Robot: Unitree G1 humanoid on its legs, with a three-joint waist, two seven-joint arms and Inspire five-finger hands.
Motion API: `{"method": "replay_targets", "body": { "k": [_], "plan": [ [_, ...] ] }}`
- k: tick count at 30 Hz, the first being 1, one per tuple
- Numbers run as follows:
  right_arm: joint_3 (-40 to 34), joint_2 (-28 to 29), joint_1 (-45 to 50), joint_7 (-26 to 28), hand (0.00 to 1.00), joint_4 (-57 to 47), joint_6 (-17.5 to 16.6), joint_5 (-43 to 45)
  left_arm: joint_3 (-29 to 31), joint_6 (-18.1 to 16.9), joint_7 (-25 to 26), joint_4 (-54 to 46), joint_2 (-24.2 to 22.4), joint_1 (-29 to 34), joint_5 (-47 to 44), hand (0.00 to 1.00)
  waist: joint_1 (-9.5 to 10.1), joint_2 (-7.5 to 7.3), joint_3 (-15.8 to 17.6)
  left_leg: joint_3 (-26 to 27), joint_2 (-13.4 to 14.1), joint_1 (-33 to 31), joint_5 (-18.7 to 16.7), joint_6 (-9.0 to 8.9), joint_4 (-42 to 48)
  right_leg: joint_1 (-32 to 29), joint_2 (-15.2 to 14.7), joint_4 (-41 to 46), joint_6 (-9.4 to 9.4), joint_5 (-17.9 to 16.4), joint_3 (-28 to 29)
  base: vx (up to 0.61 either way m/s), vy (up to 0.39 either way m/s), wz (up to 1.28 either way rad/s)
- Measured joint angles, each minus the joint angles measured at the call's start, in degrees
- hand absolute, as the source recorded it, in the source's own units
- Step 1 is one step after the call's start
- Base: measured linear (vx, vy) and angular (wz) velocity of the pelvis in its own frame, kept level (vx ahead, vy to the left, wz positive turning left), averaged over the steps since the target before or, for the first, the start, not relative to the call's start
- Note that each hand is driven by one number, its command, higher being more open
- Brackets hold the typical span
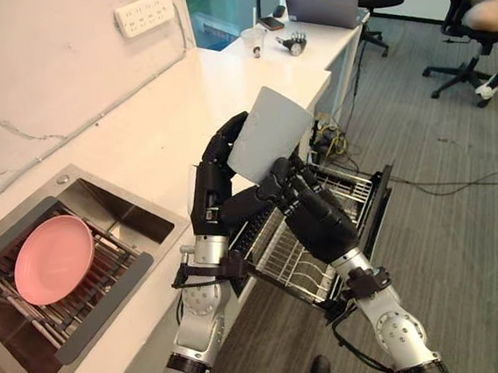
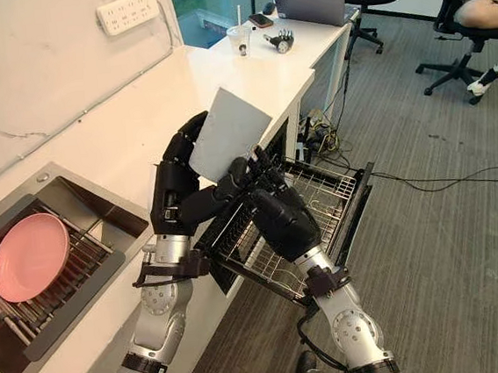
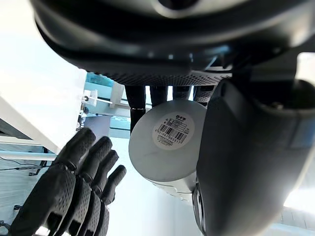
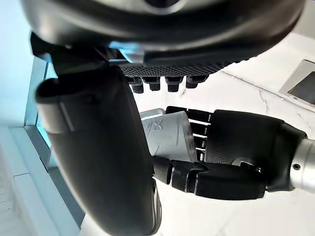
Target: Walk over to the sink, pick up the cup, carry it to the dishwasher, place the cup inside the dishwasher, then close the dishwasher door
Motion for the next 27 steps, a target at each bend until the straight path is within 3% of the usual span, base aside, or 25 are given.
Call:
{"method": "replay_targets", "body": {
  "k": [10, 16, 27],
  "plan": [
    [0.08, -0.02, -2.00, -4.01, 1.00, 0.00, -1.14, 4.49, -2.74, -0.17, 0.50, -0.01, 0.65, -1.19, 5.87, 0.00, -0.03, -0.08, -0.07, -1.13, -1.63, -0.34, 1.15, 0.68, -0.94, -0.08, -1.47, 0.00, 0.51, 0.71, -0.68, -0.02, 0.095, 0.08],
    [0.02, 0.02, -4.49, -6.43, 1.00, -0.16, -3.77, 6.33, -3.07, -0.25, 6.90, -0.09, 2.55, -1.44, 17.39, 0.00, 0.01, -0.23, -0.15, -2.06, -2.40, -0.49, 2.27, 1.14, -2.11, -0.10, -2.12, -0.01, 0.60, 1.16, -0.81, -0.04, 0.050, 0.08],
    [0.03, -0.94, -5.28, -6.44, 1.00, -0.84, -4.58, 6.75, -4.46, -0.25, 8.84, -0.11, 4.96, -2.11, 26.78, 0.00, -0.06, -0.23, -0.16, -2.98, -2.40, -1.16, 2.57, 1.35, -2.09, -0.25, -2.13, 0.00, 0.56, 1.29, -1.00, -0.02, 0.028, 0.04]
  ]
}}
